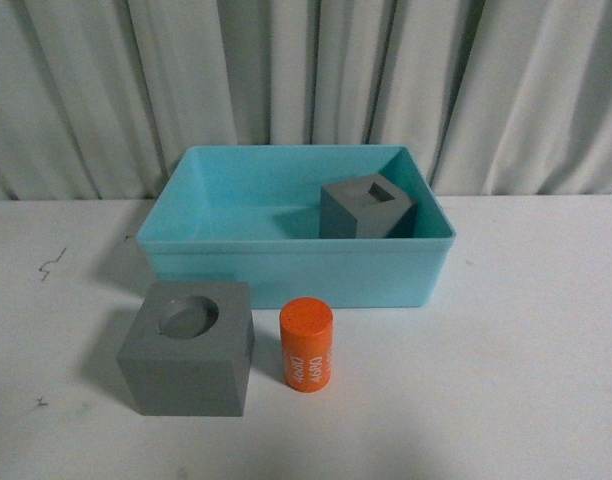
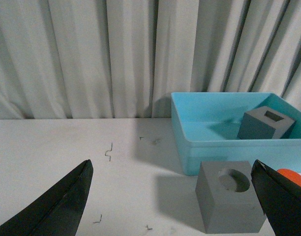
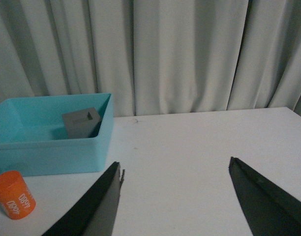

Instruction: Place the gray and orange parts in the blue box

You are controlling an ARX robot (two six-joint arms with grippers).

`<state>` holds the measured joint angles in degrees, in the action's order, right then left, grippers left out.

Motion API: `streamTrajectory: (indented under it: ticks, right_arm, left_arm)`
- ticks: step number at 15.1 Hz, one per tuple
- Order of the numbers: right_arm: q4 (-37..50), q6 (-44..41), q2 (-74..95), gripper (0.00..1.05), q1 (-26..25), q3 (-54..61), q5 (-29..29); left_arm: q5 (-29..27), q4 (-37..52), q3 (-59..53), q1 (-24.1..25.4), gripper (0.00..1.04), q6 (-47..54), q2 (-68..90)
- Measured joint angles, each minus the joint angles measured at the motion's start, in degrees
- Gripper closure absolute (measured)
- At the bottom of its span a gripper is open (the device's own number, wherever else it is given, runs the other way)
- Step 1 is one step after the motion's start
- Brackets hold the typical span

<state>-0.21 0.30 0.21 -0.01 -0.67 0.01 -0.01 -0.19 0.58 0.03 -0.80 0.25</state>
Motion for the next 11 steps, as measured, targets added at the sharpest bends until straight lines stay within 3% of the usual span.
streamTrajectory:
  ticks: [7,8,10,11]
  right_arm:
    - [0.0,0.0,0.0,0.14,0.0,0.0,0.0]
    - [0.0,0.0,0.0,0.04,0.0,0.0,0.0]
    - [0.0,0.0,0.0,0.06,0.0,0.0,0.0]
    - [0.0,0.0,0.0,0.06,0.0,0.0,0.0]
  left_arm:
    - [0.0,0.0,0.0,0.0,0.07,0.0,0.0]
    - [0.0,0.0,0.0,0.0,0.07,0.0,0.0]
    - [0.0,0.0,0.0,0.0,0.07,0.0,0.0]
    - [0.0,-7.5,2.2,0.0,0.07,-1.5,1.9]
